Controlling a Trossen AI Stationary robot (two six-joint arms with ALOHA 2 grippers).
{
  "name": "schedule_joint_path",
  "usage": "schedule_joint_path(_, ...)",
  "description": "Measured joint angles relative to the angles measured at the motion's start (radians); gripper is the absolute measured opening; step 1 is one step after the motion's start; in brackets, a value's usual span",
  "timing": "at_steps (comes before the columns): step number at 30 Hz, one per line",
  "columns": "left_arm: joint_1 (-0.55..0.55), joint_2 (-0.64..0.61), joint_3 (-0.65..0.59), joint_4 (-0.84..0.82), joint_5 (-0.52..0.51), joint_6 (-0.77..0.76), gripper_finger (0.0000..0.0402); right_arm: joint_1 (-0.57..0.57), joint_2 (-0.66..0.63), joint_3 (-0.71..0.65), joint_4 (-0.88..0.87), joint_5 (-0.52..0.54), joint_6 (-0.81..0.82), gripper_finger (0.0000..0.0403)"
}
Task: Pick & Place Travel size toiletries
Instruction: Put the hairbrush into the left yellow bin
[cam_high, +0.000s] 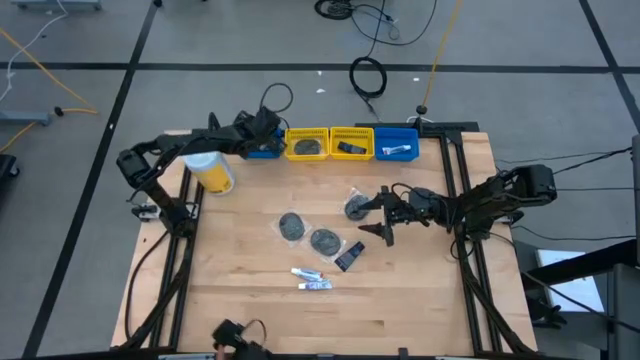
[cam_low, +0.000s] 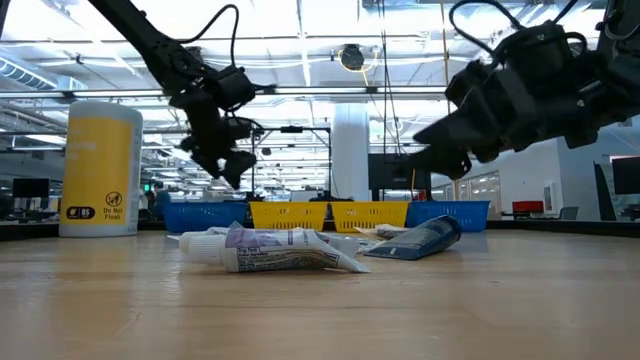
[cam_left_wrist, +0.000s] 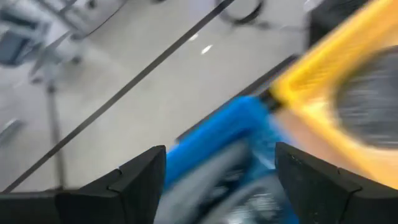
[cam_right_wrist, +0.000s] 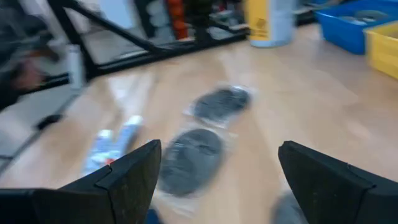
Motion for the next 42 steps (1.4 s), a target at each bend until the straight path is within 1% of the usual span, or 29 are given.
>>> schedule_joint_path(3,-0.063,0.000,-0.082,0.165,0.089,-0.002,0.0276,0.000,0.001,0.000,-0.057,0.053,-0.002,0.0320)
schedule_joint_path(6,-0.139,0.000,-0.186,0.394,0.206,-0.012,0.0272,0.000,0.001,0.000,-0.083,0.095,-0.003,0.0320)
schedule_joint_path(11,-0.296,0.000,-0.348,0.777,0.368,-0.029,0.0271,0.007,0.001,0.000,-0.090,0.092,-0.030,0.0320)
schedule_joint_path(14,-0.404,0.000,-0.407,0.915,0.415,-0.028,0.0271,0.025,0.001,0.000,-0.091,0.091,-0.065,0.0319)
schedule_joint_path(16,-0.475,0.000,-0.420,0.945,0.424,-0.028,0.0271,0.038,0.001,0.000,-0.088,0.091,-0.087,0.0319)
schedule_joint_path(20,-0.604,0.000,-0.421,0.942,0.426,-0.027,0.0271,0.046,0.001,0.000,-0.059,0.092,-0.100,0.0319)
schedule_joint_path(23,-0.680,0.000,-0.421,0.887,0.427,-0.004,0.0271,0.046,0.001,0.000,-0.060,0.092,-0.100,0.0319)
schedule_joint_path(24,-0.698,0.001,-0.421,0.859,0.408,-0.009,0.0271,0.046,0.001,0.000,-0.060,0.092,-0.100,0.0319)
schedule_joint_path(26,-0.725,-0.001,-0.421,0.800,0.327,-0.064,0.0271,0.046,0.001,0.000,-0.060,0.092,-0.100,0.0319)
schedule_joint_path(28,-0.734,-0.034,-0.421,0.676,0.265,-0.130,0.0271,0.046,0.001,0.000,-0.060,0.092,-0.100,0.0319)
schedule_joint_path(29,-0.734,-0.052,-0.421,0.620,0.250,-0.162,0.0271,0.046,0.001,0.000,-0.060,0.092,-0.100,0.0319)
schedule_joint_path(33,-0.722,-0.155,-0.421,0.341,0.208,-0.289,0.0271,0.046,0.001,0.000,-0.063,0.092,-0.098,0.0319)
schedule_joint_path(37,-0.695,-0.232,-0.426,0.173,0.193,-0.377,0.0271,0.046,0.001,0.000,-0.069,0.095,-0.089,0.0319)
schedule_joint_path(39,-0.687,-0.241,-0.447,0.192,0.193,-0.395,0.0271,0.046,0.001,0.000,-0.069,0.095,-0.084,0.0319)
schedule_joint_path(42,-0.666,-0.239,-0.519,0.322,0.195,-0.424,0.0271,0.046,0.001,0.000,-0.070,0.095,-0.081,0.0319)
